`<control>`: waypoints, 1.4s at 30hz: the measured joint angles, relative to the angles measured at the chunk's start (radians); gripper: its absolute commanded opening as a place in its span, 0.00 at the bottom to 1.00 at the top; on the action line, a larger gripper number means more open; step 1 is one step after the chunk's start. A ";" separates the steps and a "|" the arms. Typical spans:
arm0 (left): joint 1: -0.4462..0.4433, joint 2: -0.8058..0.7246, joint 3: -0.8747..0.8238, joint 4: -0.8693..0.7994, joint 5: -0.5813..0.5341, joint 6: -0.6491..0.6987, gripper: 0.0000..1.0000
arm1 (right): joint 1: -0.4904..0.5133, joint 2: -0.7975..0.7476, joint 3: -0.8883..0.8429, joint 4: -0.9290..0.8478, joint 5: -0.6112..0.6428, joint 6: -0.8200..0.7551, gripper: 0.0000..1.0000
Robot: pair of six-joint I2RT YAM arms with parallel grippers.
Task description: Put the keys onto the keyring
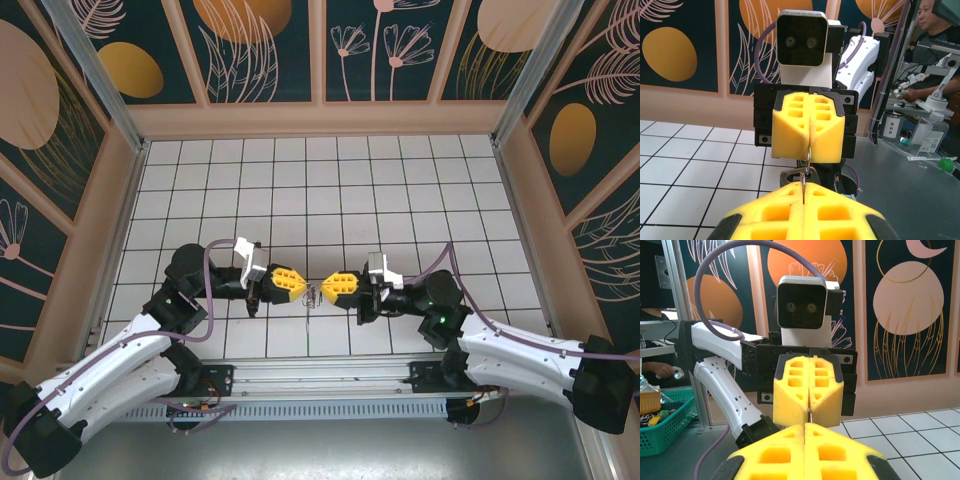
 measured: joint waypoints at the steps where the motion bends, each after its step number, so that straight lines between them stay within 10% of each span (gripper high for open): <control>1: 0.000 0.000 0.000 0.000 0.000 0.000 0.00 | 0.000 0.002 0.000 0.000 0.000 0.000 0.00; 42: 0.000 0.000 0.000 0.000 -0.003 0.001 0.00 | 0.000 0.011 -0.001 0.000 -0.010 0.021 0.00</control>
